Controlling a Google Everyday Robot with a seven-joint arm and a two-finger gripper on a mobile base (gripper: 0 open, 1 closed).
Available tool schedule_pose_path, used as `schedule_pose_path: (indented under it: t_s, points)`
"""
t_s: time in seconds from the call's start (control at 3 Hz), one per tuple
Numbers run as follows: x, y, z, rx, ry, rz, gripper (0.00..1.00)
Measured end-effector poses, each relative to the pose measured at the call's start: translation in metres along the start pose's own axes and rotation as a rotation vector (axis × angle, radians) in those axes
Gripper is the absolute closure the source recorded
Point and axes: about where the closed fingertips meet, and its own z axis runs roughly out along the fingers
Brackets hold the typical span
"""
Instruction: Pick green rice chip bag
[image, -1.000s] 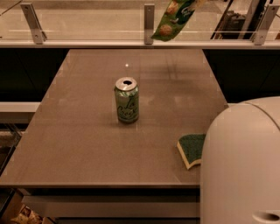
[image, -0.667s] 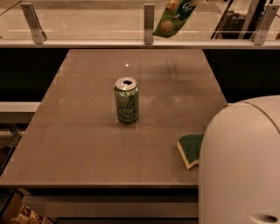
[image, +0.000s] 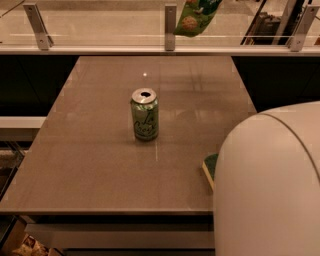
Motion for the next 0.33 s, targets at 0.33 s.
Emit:
schedule_pose_path:
  t_s: [0.33]
  points:
    - [0.0,0.0,0.0001,0.0,0.0,0.0,1.0]
